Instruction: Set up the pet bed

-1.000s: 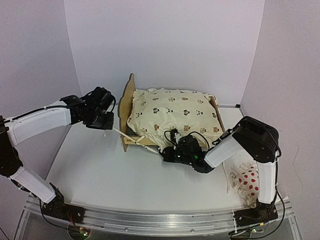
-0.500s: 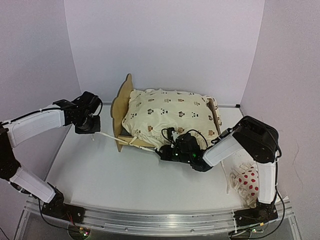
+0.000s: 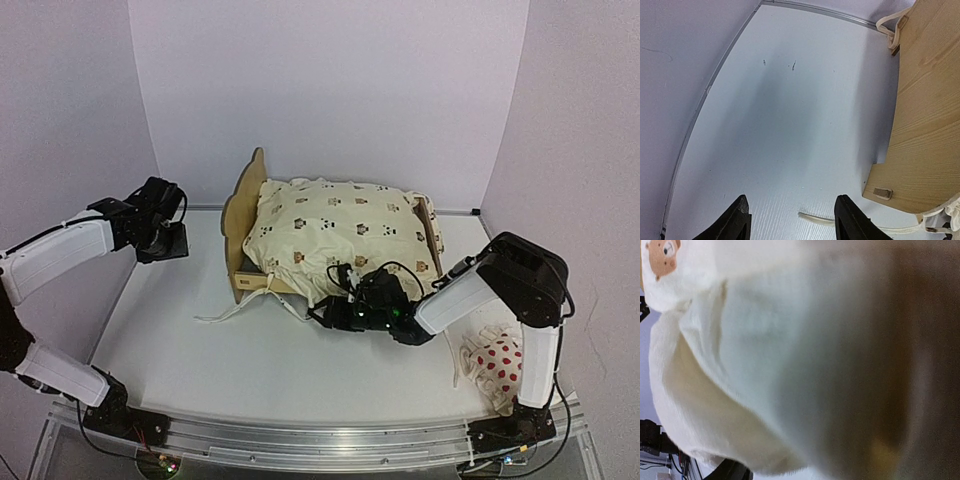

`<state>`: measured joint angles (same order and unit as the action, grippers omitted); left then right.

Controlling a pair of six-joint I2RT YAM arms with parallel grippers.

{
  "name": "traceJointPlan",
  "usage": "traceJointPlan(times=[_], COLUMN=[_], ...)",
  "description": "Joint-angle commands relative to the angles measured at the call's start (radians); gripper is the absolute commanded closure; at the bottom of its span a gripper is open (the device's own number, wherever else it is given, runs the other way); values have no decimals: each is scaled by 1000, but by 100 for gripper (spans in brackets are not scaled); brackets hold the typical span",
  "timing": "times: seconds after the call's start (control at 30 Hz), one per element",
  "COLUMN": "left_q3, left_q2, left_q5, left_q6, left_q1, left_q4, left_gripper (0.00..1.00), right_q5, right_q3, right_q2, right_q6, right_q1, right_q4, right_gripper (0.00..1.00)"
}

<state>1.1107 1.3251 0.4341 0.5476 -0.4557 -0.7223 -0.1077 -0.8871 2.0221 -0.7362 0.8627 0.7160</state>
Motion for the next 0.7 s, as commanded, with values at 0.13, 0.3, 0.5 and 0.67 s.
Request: traceJointPlan(times=[0.13,0.3,0.5,0.67], left_q3=[83,211,339,461], left_q2=[-60,-11,86,221], left_q5=[-27,85,152,202], left_q6=[-37,-14,-39,-130], left_q1=[-52,-197,-380,-550], left_q4=[14,-67,-72,-21], left_gripper=[41,41,41,35], right_q5=[-118,-74,226,371], right_q3=[30,-9,-107,-143], right_q2=[-187,-409,-711,-788], right_q6=[33,205,379,387], right_q1=[32,47,44,-59], right_q4=[-482,-883,-1214,-1300], right_gripper=[34,29,11,6])
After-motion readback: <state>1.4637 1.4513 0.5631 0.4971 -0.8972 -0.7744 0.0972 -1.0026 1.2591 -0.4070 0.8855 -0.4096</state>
